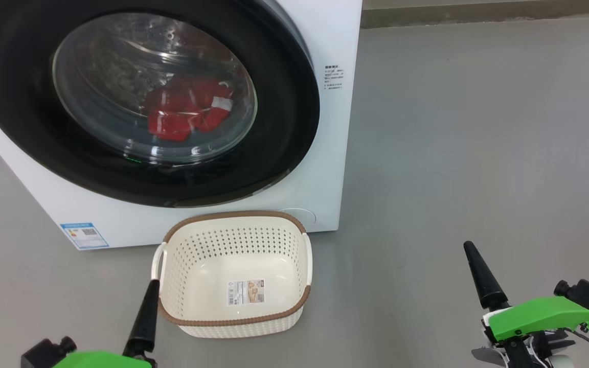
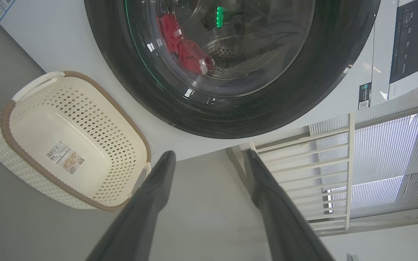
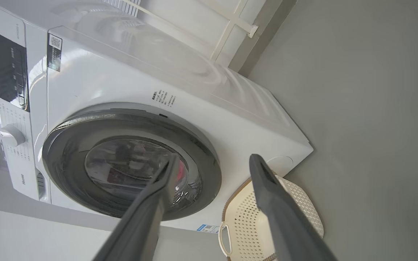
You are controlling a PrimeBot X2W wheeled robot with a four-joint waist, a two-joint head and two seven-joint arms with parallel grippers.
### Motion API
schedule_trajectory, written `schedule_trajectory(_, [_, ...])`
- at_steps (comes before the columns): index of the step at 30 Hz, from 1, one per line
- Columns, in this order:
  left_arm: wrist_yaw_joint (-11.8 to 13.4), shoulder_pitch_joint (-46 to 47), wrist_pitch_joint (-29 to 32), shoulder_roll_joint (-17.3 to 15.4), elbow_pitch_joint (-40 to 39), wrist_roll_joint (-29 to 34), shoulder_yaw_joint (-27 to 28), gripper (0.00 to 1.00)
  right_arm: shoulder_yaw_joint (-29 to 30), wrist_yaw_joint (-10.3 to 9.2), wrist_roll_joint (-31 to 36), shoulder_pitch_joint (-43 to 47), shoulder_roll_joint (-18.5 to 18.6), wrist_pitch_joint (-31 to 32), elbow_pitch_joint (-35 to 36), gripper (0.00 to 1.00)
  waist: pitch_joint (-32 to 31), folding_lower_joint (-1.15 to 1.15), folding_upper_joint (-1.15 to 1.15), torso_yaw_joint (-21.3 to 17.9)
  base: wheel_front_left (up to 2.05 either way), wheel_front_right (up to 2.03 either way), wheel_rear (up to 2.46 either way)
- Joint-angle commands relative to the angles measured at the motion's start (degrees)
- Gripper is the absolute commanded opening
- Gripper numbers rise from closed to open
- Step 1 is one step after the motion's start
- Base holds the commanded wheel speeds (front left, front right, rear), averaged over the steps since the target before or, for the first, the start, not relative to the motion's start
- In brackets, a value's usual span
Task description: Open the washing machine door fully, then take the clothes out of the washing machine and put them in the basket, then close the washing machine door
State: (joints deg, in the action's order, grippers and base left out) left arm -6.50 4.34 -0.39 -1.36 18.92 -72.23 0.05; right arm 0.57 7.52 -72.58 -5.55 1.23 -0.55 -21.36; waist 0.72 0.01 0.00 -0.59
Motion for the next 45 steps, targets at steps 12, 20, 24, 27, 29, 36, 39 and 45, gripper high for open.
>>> schedule_trajectory(12, [0.6, 4.3, -2.8, -0.6, -1.6, 12.9, 0.1, 1.00, -2.4, -0.01, 13.1, -4.3, 0.8, -2.6, 1.7, 1.00, 0.1, -0.01, 0.00, -0.2, 0.00, 0.00, 0.00])
schedule_trajectory(20, [1.0, 4.8, -4.1, -0.7, -2.1, 20.0, -0.4, 1.00, -3.6, -0.01, 19.6, -5.1, 0.9, -3.9, 1.6, 1.00, 0.0, -0.01, 0.00, -0.3, 0.00, 0.00, 0.00])
schedule_trajectory(24, [1.3, 5.1, -4.8, -0.7, -2.1, 23.8, -0.9, 1.00, -4.2, -0.01, 22.5, -5.5, 0.9, -4.6, 1.4, 1.00, -0.1, -0.01, 0.00, -0.3, 0.00, 0.00, 0.00])
schedule_trajectory(27, [1.6, 5.3, -5.3, -0.7, -2.2, 26.2, -1.1, 1.00, -4.7, -0.01, 24.5, -5.8, 1.0, -5.1, 1.3, 1.00, -0.2, -0.01, 0.00, -0.3, 0.00, 0.00, 0.00])
schedule_trajectory(29, [1.7, 5.5, -5.6, -0.8, -2.2, 27.9, -1.2, 1.00, -5.1, -0.01, 25.7, -6.1, 1.0, -5.5, 1.2, 1.00, -0.2, -0.01, 0.00, -0.3, 0.00, 0.00, 0.00])
schedule_trajectory(36, [2.0, 6.0, -6.8, -0.9, -2.1, 32.9, -1.5, 1.00, -6.3, -0.02, 29.9, -6.9, 1.1, -6.6, 0.7, 1.00, -0.4, -0.01, 0.00, -0.5, 0.00, 0.00, 0.00])
schedule_trajectory(39, [2.1, 6.2, -7.3, -0.9, -2.0, 34.6, -1.6, 1.00, -6.6, -0.02, 31.9, -7.3, 1.1, -7.1, 0.4, 1.00, -0.4, -0.01, 0.00, -0.5, 0.00, 0.00, 0.00])
schedule_trajectory(45, [2.3, 6.7, -8.1, -1.0, -1.8, 37.6, -1.8, 1.00, -7.2, -0.02, 35.0, -7.9, 1.2, -8.0, 0.1, 1.00, -0.4, -0.01, 0.00, -0.6, 0.00, 0.00, 0.00])
